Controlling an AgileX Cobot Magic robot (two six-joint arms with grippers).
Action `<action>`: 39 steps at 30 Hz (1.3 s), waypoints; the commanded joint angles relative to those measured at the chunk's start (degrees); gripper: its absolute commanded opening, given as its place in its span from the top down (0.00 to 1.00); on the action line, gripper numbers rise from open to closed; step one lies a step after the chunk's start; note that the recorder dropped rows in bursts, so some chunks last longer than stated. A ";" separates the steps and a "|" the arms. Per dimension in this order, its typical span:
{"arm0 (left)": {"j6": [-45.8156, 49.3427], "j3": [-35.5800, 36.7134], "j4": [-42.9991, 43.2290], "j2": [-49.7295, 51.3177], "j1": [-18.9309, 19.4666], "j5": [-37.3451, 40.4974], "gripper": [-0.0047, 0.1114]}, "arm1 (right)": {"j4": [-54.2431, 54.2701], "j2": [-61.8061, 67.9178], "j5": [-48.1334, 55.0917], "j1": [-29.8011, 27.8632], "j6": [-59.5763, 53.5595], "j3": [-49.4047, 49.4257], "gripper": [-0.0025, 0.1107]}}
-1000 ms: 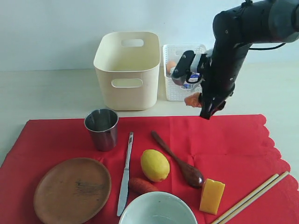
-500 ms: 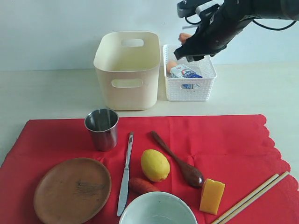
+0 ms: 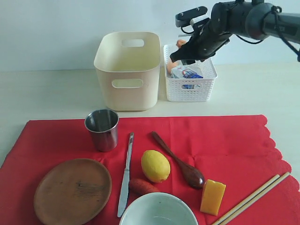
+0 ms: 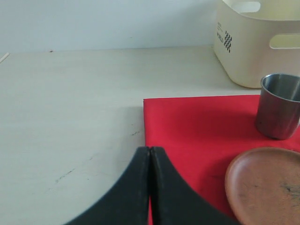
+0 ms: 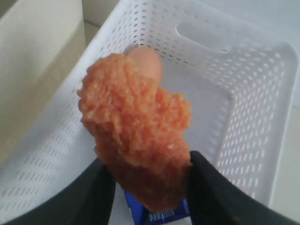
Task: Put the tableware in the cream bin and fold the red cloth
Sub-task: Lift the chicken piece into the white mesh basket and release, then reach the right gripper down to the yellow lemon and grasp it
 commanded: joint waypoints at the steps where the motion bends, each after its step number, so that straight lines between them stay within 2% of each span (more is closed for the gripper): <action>1: 0.03 0.13 -0.58 -0.34 0.01 -0.47 0.96 | -0.41 3.75 1.82 -0.22 -3.63 -4.73 0.98; 3: 0.03 0.13 -0.58 -0.34 0.01 -0.47 0.96 | 0.06 4.72 4.38 -0.22 -6.36 -5.87 0.97; 5: 0.03 0.13 -0.58 -0.34 0.01 -0.47 0.96 | 0.88 5.07 6.31 -0.22 -9.04 -6.29 0.93; 12: 0.03 0.13 -0.58 -0.34 0.01 -0.47 0.96 | 1.14 4.84 7.97 -0.22 -9.85 -6.43 0.58; 21: 0.03 0.13 -0.58 -0.34 0.01 -0.47 0.96 | 1.01 -0.11 14.97 -0.22 -5.22 -6.43 0.37; 30: 0.03 0.13 -0.58 -0.34 0.01 -0.47 0.96 | 0.43 -6.11 26.88 -0.22 0.21 -6.43 0.37; 35: 0.03 0.13 -0.58 -0.34 0.01 -0.47 0.96 | 0.13 -8.23 33.93 -0.22 1.44 -6.43 0.40; 39: 0.03 0.13 -0.58 -0.34 0.01 -0.47 0.96 | 0.13 -10.25 34.52 -0.22 1.67 -4.05 0.42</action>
